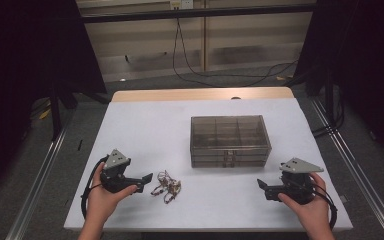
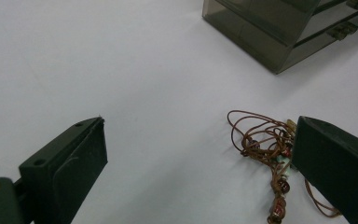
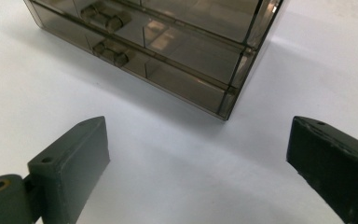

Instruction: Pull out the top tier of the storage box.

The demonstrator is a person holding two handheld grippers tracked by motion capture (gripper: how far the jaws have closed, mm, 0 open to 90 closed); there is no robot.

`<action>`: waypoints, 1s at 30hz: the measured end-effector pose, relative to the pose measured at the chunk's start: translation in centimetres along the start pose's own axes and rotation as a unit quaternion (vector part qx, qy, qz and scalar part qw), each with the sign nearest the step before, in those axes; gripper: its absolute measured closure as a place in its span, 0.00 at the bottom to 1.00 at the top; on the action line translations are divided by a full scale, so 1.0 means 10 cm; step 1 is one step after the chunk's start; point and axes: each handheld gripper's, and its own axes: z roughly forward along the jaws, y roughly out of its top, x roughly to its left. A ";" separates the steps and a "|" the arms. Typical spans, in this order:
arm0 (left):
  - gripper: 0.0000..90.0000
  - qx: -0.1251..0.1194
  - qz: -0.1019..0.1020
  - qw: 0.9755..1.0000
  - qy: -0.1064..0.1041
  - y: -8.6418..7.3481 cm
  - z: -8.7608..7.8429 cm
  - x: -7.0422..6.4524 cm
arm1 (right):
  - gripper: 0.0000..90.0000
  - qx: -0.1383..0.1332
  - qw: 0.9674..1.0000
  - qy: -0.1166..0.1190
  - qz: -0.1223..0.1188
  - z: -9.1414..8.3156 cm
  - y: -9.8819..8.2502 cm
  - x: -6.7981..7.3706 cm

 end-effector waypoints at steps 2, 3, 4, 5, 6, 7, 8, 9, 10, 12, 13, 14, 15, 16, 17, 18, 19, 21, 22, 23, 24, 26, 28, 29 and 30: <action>0.04 0.001 0.002 1.000 -0.001 0.00 0.00 0.00 | 0.06 0.002 1.000 -0.001 -0.006 0.01 0.00 0.00; 0.04 0.003 0.006 1.000 0.002 0.00 0.00 0.00 | 0.06 0.003 1.000 -0.003 -0.013 0.01 0.01 0.02; 0.04 0.006 0.011 1.000 0.002 -0.01 0.00 0.00 | 0.06 0.002 1.000 -0.005 -0.015 0.01 0.01 0.02; 0.04 0.009 0.014 1.000 0.003 -0.02 -0.01 -0.01 | 0.06 0.001 1.000 -0.002 -0.014 0.01 0.02 0.03; 0.04 0.009 0.014 1.000 0.003 -0.02 -0.01 -0.01 | 0.06 0.001 1.000 -0.002 -0.014 0.01 0.02 0.03; 0.04 0.010 0.016 1.000 0.006 -0.03 -0.02 -0.01 | 0.06 -0.003 1.000 -0.007 -0.016 0.02 0.05 0.03; 0.04 0.010 0.016 1.000 0.006 -0.03 -0.02 -0.01 | 0.06 0.000 1.000 -0.008 -0.017 0.03 0.05 0.03; 0.04 0.010 0.012 1.000 0.008 -0.04 -0.03 -0.01 | 0.06 0.000 1.000 -0.008 -0.017 0.03 0.05 0.03; 0.04 0.009 0.009 1.000 0.011 -0.04 -0.04 -0.01 | 0.06 0.002 1.000 -0.013 -0.025 0.05 0.06 0.04; 0.04 0.008 0.010 1.000 0.012 -0.04 -0.04 0.00 | 0.07 0.006 0.999 -0.021 -0.035 0.06 0.06 0.04; 0.04 0.009 0.010 1.000 0.012 -0.05 -0.04 0.01 | 0.07 0.006 0.999 -0.021 -0.035 0.06 0.06 0.04; 0.04 0.012 0.011 1.000 0.018 -0.05 -0.03 0.01 | 0.07 0.011 0.998 -0.036 -0.047 0.06 0.06 0.04; 0.04 0.012 0.011 1.000 0.018 -0.05 -0.03 0.01 | 0.07 0.011 0.998 -0.036 -0.047 0.06 0.06 0.04; 0.04 0.014 0.010 1.000 0.019 -0.05 -0.03 0.01 | 0.07 0.010 0.998 -0.042 -0.051 0.06 0.06 0.03; 0.04 0.018 0.015 0.999 0.021 -0.06 -0.03 0.02 | 0.07 0.010 0.997 -0.048 -0.057 0.06 0.06 0.02; 0.04 0.018 0.014 1.000 0.021 -0.06 -0.02 0.02 | 0.07 0.011 0.997 -0.053 -0.061 0.05 0.06 0.02; 0.04 0.018 0.014 1.000 0.021 -0.06 -0.02 0.02 | 0.07 0.011 0.997 -0.053 -0.061 0.05 0.06 0.02; 0.04 0.019 0.016 0.999 0.022 -0.06 -0.02 0.01 | 0.08 0.014 0.995 -0.065 -0.069 0.05 0.06 0.03; 0.04 0.021 0.019 0.999 0.025 -0.06 -0.02 0.01 | 0.08 0.014 0.995 -0.071 -0.073 0.05 0.06 0.02; 0.04 0.020 0.019 0.999 0.025 -0.06 -0.01 0.01 | 0.08 0.014 0.994 -0.076 -0.077 0.05 0.06 0.02; 0.04 0.024 0.020 0.999 0.023 -0.06 -0.01 0.01 | 0.09 0.017 0.992 -0.087 -0.086 0.05 0.07 0.03; 0.04 0.025 0.022 0.999 0.025 -0.06 -0.01 0.01 | 0.09 0.021 0.990 -0.098 -0.100 0.06 0.06 0.03; 0.04 0.024 0.021 0.999 0.024 -0.06 -0.01 0.01 | 0.09 0.022 0.989 -0.101 -0.103 0.06 0.06 0.04; 0.04 0.023 0.022 0.999 0.025 -0.06 -0.01 0.01 | 0.09 0.024 0.987 -0.111 -0.117 0.06 0.07 0.05; 0.04 0.023 0.021 0.999 0.025 -0.06 -0.01 0.02 | 0.09 0.024 0.986 -0.114 -0.120 0.07 0.07 0.05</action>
